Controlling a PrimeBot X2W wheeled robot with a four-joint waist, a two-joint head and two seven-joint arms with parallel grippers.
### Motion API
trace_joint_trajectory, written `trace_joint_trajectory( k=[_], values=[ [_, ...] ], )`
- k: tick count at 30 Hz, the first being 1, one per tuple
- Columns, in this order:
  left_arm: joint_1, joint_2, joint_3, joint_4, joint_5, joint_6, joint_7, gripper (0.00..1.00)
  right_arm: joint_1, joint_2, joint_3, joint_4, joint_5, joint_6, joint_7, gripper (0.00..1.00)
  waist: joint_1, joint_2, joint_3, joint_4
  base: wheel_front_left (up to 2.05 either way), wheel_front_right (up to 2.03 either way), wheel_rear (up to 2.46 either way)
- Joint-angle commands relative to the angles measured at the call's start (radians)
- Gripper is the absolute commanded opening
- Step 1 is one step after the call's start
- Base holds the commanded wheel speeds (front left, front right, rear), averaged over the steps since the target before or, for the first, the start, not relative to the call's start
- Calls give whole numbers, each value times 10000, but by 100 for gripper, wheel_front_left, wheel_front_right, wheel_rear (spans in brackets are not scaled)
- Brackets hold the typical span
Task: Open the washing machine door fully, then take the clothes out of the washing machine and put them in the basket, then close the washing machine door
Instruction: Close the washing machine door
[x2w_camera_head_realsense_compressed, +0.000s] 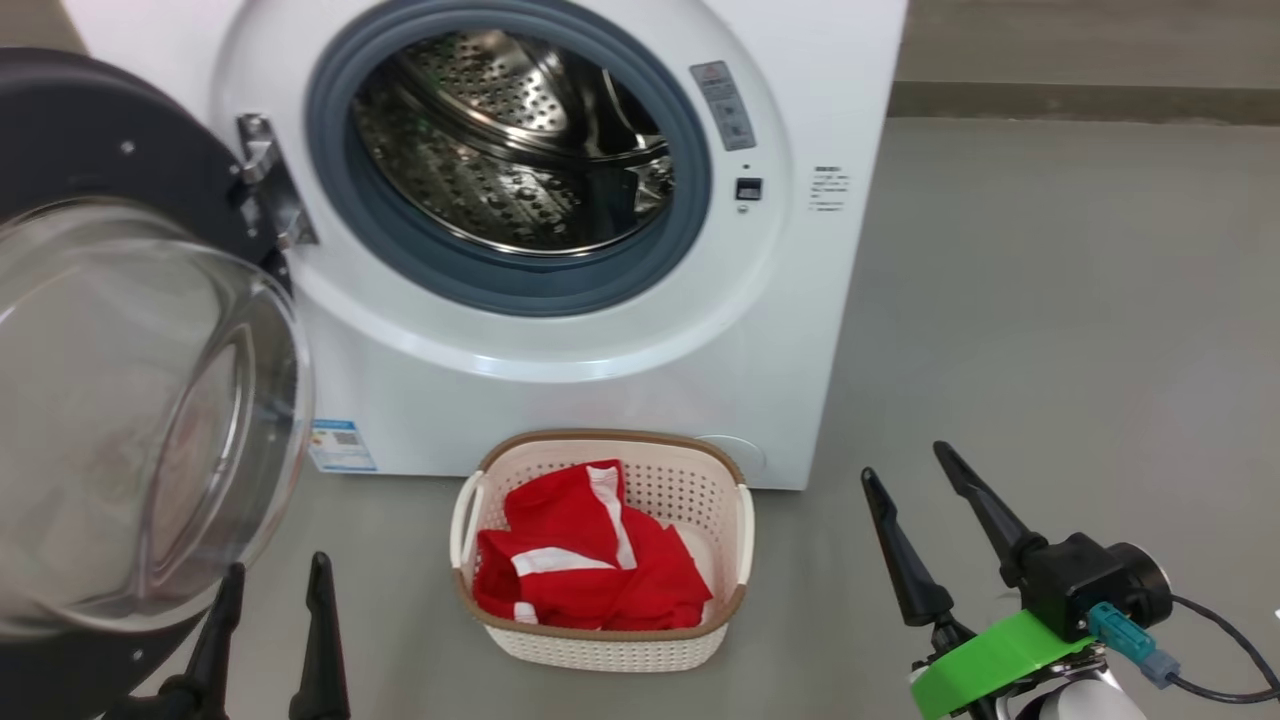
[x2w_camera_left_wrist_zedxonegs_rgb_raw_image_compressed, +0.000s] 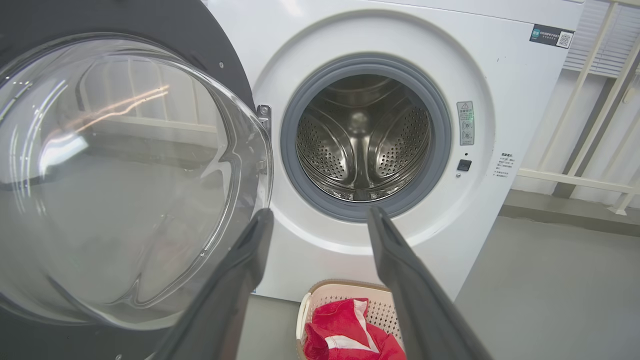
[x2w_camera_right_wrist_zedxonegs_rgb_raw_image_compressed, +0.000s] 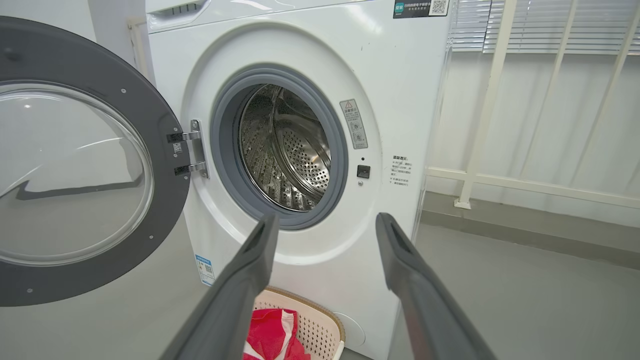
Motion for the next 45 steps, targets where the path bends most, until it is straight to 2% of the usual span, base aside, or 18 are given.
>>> trace_joint_trajectory(
  k=[1, 15, 26, 43, 44, 45],
  values=[
    [-163, 184, 359, -361, 93, 87, -3, 100, -318, 7, 286, -210, 58, 48, -63, 100, 0, 0, -38, 383, 0, 0, 0],
    [-10, 315, 466, -873, 101, 298, -27, 100, -247, 7, 671, -293, -28, 48, -63, 100, 0, 0, -157, 2130, 0, 0, 0],
    [167, 395, 472, -1304, 168, 500, 101, 100, -193, 7, 743, -477, -17, 48, -63, 100, 0, 0, -223, 3225, 0, 0, 0],
    [515, 423, 666, -1718, 126, 821, 62, 100, -464, 7, 1119, -284, 56, 48, -63, 100, 0, 0, -169, 3374, 0, 0, 0],
    [527, 425, 669, -1718, 126, 839, 71, 82, -462, 7, 1130, -273, 60, 48, -63, 100, 0, 0, -181, 3370, 0, 0, 0],
    [537, 426, 672, -1717, 126, 857, 79, 41, -457, 7, 1140, -263, 65, 48, -63, 100, 0, 0, -198, 3365, 0, 0, 0]
  ],
)
